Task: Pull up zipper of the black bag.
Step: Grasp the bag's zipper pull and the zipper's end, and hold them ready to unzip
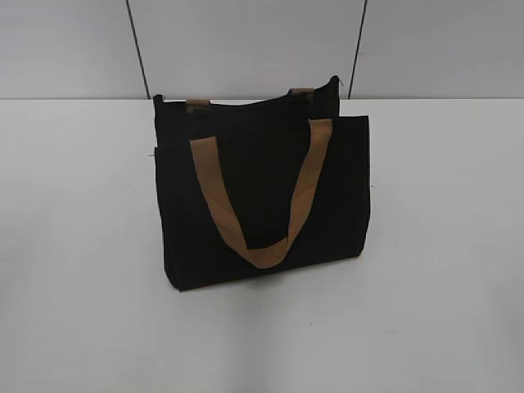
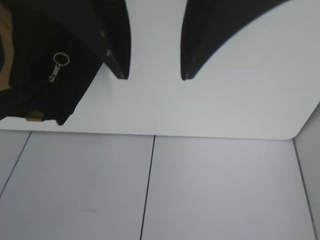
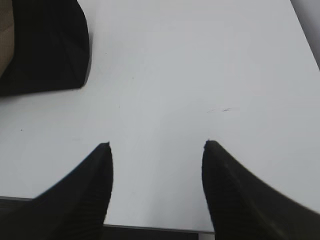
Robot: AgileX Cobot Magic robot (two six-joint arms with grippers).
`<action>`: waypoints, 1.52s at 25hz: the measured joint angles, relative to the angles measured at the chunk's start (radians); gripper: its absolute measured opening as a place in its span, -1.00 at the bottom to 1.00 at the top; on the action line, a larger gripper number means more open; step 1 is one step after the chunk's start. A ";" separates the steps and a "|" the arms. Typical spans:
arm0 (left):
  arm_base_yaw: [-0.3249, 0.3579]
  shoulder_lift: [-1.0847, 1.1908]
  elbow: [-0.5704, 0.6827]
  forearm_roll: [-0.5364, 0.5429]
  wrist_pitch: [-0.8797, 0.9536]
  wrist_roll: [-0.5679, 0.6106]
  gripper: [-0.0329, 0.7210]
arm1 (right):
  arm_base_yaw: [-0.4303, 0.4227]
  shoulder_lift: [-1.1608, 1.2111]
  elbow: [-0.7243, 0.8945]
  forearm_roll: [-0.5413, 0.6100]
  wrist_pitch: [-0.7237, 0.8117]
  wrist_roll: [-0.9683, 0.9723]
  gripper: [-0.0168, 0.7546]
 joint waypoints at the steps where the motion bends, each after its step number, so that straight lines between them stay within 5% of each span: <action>1: -0.008 0.024 0.001 -0.018 -0.039 0.014 -0.22 | 0.000 0.000 0.000 0.000 0.000 0.000 0.19; 17: -0.164 0.458 0.304 -0.052 -0.937 0.064 -0.21 | 0.000 0.000 0.000 0.000 0.000 0.000 0.19; 29: -0.288 1.047 0.314 -0.002 -1.336 0.045 -0.09 | 0.000 0.000 0.000 0.000 0.000 0.000 0.19; 38: -0.327 1.399 0.313 0.157 -1.599 0.006 -0.09 | 0.000 0.000 0.000 0.000 0.000 0.000 0.19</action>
